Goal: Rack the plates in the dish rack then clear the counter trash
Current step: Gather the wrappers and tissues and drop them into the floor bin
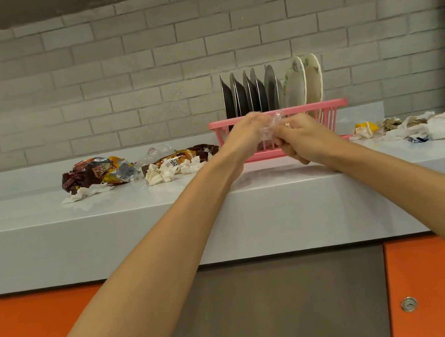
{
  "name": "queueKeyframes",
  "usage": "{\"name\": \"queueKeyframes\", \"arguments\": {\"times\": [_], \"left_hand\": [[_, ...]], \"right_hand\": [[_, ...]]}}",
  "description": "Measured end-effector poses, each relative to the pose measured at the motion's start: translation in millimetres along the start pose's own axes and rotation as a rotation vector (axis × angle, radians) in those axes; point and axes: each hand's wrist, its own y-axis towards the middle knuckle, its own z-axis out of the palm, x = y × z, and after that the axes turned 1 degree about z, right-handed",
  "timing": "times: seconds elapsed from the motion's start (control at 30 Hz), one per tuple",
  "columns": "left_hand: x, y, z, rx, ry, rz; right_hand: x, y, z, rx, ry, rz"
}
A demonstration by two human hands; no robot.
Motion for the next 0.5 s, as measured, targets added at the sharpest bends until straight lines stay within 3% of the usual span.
{"name": "queueKeyframes", "arguments": {"times": [0.23, 0.37, 0.5], "left_hand": [[9.1, -14.7, -2.0, 0.264, -0.134, 0.001], [15.6, -15.9, -2.6, 0.132, -0.120, 0.031], [16.8, -14.8, -7.5, -0.086, -0.109, 0.138]], "right_hand": [[-0.1, -0.3, -3.1, 0.007, 0.033, -0.005], [0.7, -6.1, -4.9, 0.040, 0.004, 0.002], [3.1, -14.3, -10.7, -0.076, -0.021, 0.013]]}}
